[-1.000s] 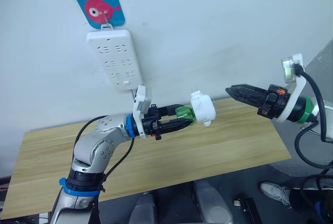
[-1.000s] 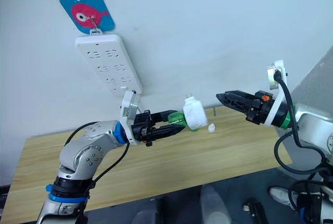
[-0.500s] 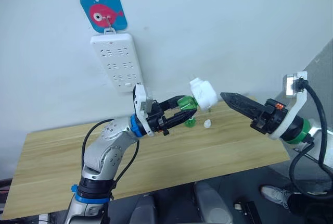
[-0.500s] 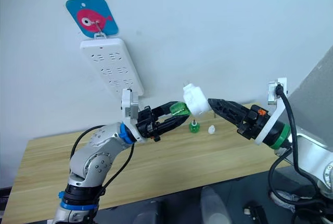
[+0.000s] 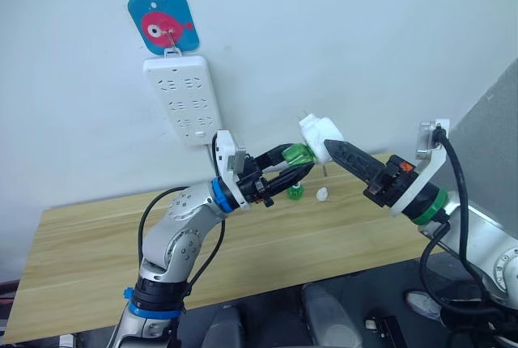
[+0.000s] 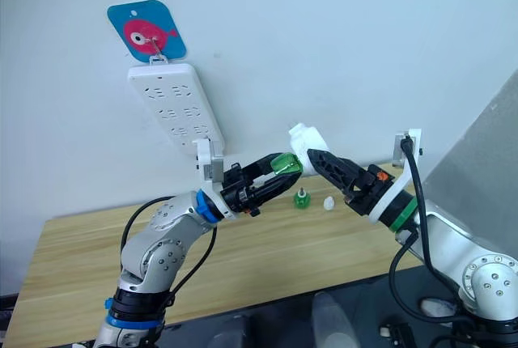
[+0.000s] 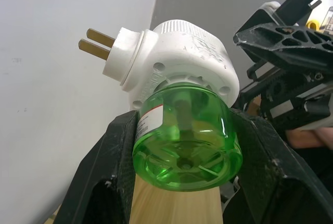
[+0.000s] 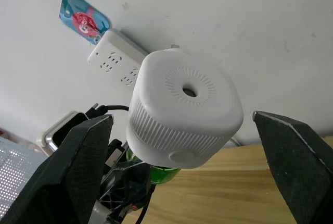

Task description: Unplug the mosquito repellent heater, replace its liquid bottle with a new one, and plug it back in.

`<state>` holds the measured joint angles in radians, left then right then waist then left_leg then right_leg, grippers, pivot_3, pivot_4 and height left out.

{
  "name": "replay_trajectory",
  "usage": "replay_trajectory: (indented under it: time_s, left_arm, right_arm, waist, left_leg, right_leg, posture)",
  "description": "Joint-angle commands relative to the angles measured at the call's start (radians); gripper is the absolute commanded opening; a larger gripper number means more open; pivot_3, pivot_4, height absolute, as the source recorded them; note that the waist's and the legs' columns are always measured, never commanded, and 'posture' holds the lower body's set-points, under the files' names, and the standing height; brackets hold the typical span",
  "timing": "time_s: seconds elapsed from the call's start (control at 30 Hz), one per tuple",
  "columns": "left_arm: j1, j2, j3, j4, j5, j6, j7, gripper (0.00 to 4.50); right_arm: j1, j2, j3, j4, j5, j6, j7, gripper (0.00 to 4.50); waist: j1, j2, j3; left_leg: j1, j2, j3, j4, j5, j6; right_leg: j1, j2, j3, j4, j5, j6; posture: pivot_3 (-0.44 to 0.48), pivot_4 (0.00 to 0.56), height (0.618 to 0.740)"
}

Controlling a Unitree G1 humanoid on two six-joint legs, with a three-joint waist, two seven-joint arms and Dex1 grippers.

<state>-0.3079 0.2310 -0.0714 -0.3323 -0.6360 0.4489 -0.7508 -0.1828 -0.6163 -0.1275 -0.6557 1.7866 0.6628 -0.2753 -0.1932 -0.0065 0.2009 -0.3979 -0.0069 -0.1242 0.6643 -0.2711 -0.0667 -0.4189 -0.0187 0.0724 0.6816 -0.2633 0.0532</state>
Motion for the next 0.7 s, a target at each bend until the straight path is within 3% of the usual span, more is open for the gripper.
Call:
replay_trajectory:
  time_s: [0.03,0.37,0.7]
  left_arm:
    - [-0.015,-0.02,0.008,-0.052,-0.029,-0.006,0.026,2.25]
    - [-0.034,-0.039,0.018,-0.059,-0.061,0.03,0.088,2.25]
    - [-0.037,-0.047,0.006,-0.066,-0.068,0.035,0.099,2.25]
  right_arm:
    - [-0.027,0.032,0.022,-0.033,-0.015,-0.038,-0.008,4.5]
    - [-0.04,0.118,0.051,-0.012,-0.116,-0.071,0.018,4.5]
    - [-0.092,0.178,0.051,0.016,-0.093,-0.097,0.002,4.5]
  waist:
    - [-0.001,0.001,-0.003]
    - [-0.001,0.002,-0.008]
    - [-0.001,0.002,-0.008]
  left_leg:
    - [0.0,0.0,0.0,0.0,0.0,0.0]
    - [0.001,0.0,0.0,0.0,0.0,0.0]
    - [0.001,0.0,0.0,0.0,0.0,0.0]
  right_leg:
    - [0.0,0.0,0.0,0.0,0.0,0.0]
    - [0.001,0.0,0.0,0.0,0.0,0.0]
    - [0.001,0.0,0.0,0.0,0.0,0.0]
  posture:
    - [-0.277,0.145,0.74]
    - [-0.273,0.144,0.74]
    - [-0.277,0.151,0.74]
